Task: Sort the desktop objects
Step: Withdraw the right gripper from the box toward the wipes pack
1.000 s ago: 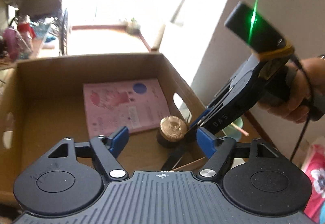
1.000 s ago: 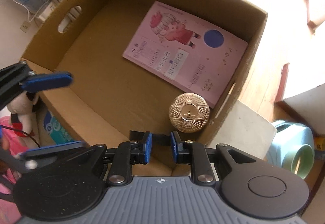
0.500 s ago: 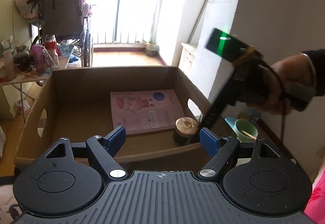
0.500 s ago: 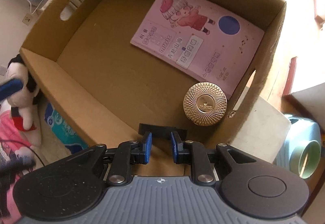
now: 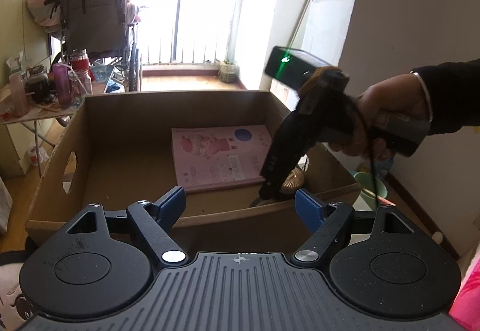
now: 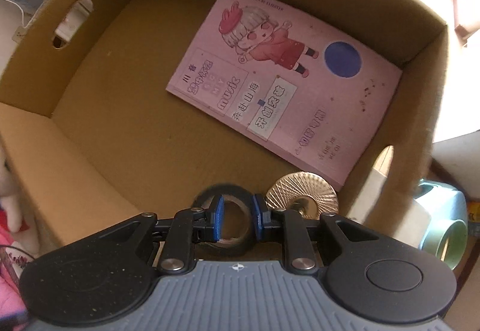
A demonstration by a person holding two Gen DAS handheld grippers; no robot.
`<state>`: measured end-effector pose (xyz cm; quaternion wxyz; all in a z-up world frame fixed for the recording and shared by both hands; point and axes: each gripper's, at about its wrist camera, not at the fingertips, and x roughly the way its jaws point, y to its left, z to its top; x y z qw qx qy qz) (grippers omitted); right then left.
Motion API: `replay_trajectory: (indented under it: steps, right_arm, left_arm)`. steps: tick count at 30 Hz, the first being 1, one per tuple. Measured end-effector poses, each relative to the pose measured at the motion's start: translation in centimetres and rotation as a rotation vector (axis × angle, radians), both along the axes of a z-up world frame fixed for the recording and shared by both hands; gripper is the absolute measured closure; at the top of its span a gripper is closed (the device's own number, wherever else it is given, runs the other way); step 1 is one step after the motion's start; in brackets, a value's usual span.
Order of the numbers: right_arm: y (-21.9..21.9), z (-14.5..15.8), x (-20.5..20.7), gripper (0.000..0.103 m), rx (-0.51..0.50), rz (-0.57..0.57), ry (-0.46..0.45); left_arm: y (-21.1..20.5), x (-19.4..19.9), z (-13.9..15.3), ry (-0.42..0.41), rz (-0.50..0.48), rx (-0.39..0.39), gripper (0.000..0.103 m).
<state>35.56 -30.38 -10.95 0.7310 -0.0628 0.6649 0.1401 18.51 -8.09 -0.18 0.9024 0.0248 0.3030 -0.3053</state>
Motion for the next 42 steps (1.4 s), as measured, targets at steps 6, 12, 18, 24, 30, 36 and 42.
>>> replay_trajectory:
  steps: [6,12,18,24,30,36,42]
  right_arm:
    - [1.4,-0.3,0.7,0.08,0.051,0.032,-0.019]
    - [1.8,-1.7,1.1,0.08,0.139,0.041,0.075]
    - [1.5,-2.0,0.4,0.081,0.119,0.07,0.103]
    - [0.4,-1.6,-0.3,0.08,0.062,0.066,0.078]
    - [0.0,-1.0,-0.9,0.08,0.103,0.035,0.061]
    - [0.7,-1.5,-1.3,0.077,0.163,0.049,0.119]
    - [-1.1,-2.0,-1.7,0.078,0.094,-0.006,0.122]
  left_arm:
    - [-0.2,-0.9,-0.1,-0.02,-0.016,0.026,0.022]
    - [0.2,-2.0,0.2,-0.029,-0.033,0.03,0.019]
    - [2.0,-3.1,0.7,-0.068,-0.027,0.154,0.009]
    - [5.2,-4.9,1.0,-0.021,0.021,0.234,0.006]
    - [6.8,-6.9,-0.2,0.115,0.115,0.207,0.006]
    - [7.7,-9.1,-0.3,0.181,0.194,0.072,0.004]
    - [7.3,-10.7,-1.0,0.238,0.235,0.043,0.004]
